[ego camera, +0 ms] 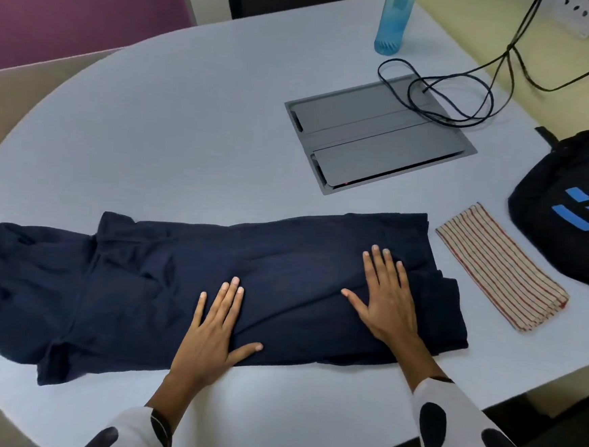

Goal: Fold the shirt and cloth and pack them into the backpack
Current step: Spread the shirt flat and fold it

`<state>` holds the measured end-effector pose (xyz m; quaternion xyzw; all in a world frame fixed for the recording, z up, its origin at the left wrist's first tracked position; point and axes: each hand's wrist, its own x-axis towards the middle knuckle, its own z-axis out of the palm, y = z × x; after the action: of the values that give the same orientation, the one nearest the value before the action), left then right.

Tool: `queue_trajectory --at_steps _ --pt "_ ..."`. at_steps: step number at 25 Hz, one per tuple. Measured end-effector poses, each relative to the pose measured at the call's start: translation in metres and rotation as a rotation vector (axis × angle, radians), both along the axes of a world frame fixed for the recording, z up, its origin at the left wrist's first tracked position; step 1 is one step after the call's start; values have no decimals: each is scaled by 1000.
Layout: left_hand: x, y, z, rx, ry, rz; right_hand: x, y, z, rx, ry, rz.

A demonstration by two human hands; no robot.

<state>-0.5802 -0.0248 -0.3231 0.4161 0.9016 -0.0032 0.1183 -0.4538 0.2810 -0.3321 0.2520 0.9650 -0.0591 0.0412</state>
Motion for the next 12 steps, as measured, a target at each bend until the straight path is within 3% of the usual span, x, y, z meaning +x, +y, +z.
queue_trajectory --at_steps 5,9,12 --pt "-8 -42 6 -58 -56 103 -1 -2 2 6 -22 -13" --pt "-25 -70 10 -64 -55 82 -28 -34 11 -55 11 -143" --pt "-38 -67 19 14 -58 87 -63 -85 16 -58 48 -59"
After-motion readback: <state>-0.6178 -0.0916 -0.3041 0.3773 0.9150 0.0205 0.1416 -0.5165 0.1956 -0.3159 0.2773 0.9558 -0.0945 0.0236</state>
